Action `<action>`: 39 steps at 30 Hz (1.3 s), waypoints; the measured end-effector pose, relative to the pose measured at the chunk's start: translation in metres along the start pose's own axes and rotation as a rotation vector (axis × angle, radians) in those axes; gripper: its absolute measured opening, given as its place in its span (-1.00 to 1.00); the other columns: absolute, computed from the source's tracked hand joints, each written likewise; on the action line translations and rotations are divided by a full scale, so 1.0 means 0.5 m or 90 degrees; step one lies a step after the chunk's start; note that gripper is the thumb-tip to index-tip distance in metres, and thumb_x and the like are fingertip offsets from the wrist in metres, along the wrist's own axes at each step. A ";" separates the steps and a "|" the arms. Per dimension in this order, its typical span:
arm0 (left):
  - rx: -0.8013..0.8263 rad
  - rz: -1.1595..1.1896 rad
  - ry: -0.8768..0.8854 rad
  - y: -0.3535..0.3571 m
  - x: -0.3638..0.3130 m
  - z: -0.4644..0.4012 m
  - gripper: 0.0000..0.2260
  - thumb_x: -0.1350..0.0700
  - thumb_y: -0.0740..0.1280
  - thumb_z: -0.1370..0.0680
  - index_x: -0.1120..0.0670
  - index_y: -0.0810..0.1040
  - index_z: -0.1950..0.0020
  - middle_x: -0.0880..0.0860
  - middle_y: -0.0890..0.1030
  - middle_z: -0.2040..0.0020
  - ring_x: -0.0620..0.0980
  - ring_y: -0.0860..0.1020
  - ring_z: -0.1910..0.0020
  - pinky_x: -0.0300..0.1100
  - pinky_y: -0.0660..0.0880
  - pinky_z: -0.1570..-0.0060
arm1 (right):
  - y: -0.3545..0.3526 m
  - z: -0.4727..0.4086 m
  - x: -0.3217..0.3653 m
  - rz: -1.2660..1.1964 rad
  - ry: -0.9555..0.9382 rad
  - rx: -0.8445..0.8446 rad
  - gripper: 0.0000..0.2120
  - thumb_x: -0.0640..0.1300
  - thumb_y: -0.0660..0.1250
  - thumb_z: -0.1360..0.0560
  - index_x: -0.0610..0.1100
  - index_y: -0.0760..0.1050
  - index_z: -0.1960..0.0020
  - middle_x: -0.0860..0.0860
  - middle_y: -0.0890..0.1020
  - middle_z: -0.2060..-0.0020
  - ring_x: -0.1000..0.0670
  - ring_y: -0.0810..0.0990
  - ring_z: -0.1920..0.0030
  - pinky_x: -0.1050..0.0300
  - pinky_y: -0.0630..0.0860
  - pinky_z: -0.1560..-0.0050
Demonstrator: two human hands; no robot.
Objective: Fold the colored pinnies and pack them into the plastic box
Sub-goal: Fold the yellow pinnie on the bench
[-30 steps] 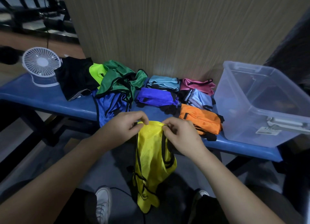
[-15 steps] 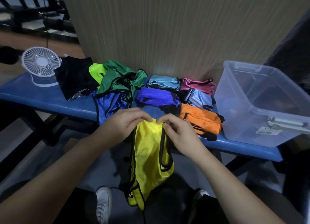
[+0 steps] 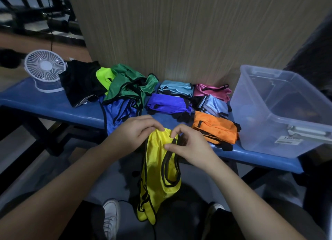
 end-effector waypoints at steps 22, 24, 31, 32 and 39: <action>0.051 0.019 -0.075 0.025 0.027 0.003 -0.66 -0.07 0.23 -0.61 -0.10 0.52 -0.37 -0.23 0.58 -0.08 -0.38 0.50 -0.10 -0.41 0.38 -0.08 | -0.035 -0.010 0.001 -0.053 -0.028 -0.078 -0.97 -0.17 0.45 -0.52 -0.06 0.63 0.09 0.10 0.55 0.30 0.12 0.49 0.28 0.16 0.42 0.17; 0.071 0.023 -0.079 0.037 0.024 0.000 -0.55 -0.27 0.25 -0.54 -0.09 0.54 -0.34 -0.24 0.57 -0.16 -0.33 0.51 -0.17 -0.32 0.41 -0.17 | -0.032 -0.006 0.015 -0.052 -0.045 -0.087 -0.97 -0.18 0.46 -0.51 -0.09 0.64 0.11 0.07 0.55 0.31 0.11 0.48 0.29 0.24 0.38 0.20; 0.052 0.031 -0.079 0.051 0.003 -0.030 -0.60 -0.33 0.28 -0.40 -0.07 0.65 0.02 -0.19 0.63 0.15 -0.22 0.57 0.07 -0.09 0.51 0.02 | -0.015 -0.002 0.016 -0.153 -0.033 -0.098 -0.83 -0.21 0.48 -0.48 -0.09 0.51 0.03 -0.06 0.56 0.26 0.01 0.48 0.29 0.04 0.47 0.20; 0.050 0.047 -0.072 0.050 -0.001 -0.032 -0.63 -0.30 0.31 -0.40 -0.05 0.67 0.05 -0.17 0.65 0.17 -0.21 0.58 0.10 -0.12 0.50 0.05 | -0.015 -0.001 0.012 -0.187 -0.026 -0.096 -0.80 -0.22 0.48 -0.48 -0.09 0.47 0.02 -0.05 0.54 0.26 0.03 0.47 0.29 0.01 0.48 0.20; -0.009 0.108 -0.063 0.024 -0.006 -0.037 -0.85 -0.03 0.36 -0.53 0.03 0.63 0.06 -0.14 0.64 0.16 -0.21 0.58 0.10 -0.31 0.43 0.09 | -0.016 0.014 -0.008 -0.131 -0.033 -0.043 -0.82 -0.16 0.45 -0.52 -0.13 0.43 0.06 -0.12 0.56 0.23 -0.08 0.54 0.26 0.12 0.48 0.23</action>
Point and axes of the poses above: each hand's wrist, its own z-axis away from the middle knuckle, its own y-axis out of the palm, x = y × z, the point moved 10 cm from there along -z, towards the middle knuckle
